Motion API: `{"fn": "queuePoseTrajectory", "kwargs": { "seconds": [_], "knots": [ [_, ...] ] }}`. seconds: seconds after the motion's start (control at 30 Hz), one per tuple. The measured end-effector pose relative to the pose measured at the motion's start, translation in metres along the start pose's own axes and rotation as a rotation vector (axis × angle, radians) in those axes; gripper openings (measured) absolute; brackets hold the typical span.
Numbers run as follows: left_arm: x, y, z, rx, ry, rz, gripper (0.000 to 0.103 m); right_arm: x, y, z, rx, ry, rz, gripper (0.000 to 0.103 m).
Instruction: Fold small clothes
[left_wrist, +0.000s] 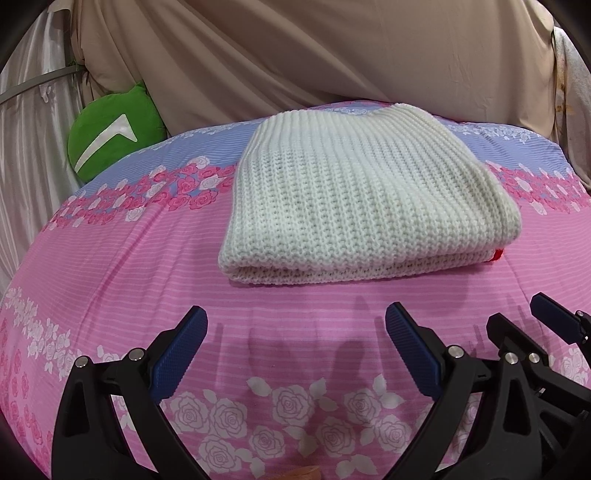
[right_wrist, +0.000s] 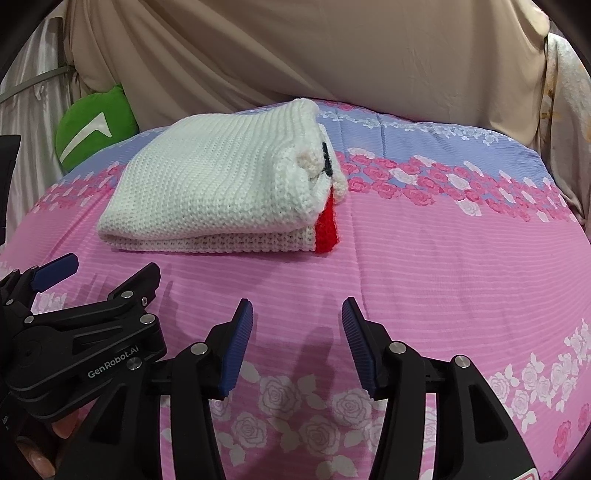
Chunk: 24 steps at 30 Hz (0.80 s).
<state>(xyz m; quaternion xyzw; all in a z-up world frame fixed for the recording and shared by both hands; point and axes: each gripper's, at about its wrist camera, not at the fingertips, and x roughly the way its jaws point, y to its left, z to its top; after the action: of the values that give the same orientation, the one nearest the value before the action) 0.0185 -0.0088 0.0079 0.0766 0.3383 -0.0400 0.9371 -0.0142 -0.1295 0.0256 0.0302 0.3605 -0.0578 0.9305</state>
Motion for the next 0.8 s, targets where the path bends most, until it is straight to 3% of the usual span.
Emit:
{"fn": "queuePoseTrajectory", "kwargs": {
  "seconds": [0.63, 0.8],
  "knots": [
    [-0.0042, -0.0049, -0.0006, 0.007, -0.008, 0.029, 0.094, -0.0028, 0.0025, -0.0006, -0.006, -0.012, -0.025, 0.051],
    [-0.0039, -0.0069, 0.0, 0.016, -0.003, 0.029, 0.088, -0.0053, 0.0048, -0.0005, -0.017, -0.027, -0.028, 0.051]
  ]
}}
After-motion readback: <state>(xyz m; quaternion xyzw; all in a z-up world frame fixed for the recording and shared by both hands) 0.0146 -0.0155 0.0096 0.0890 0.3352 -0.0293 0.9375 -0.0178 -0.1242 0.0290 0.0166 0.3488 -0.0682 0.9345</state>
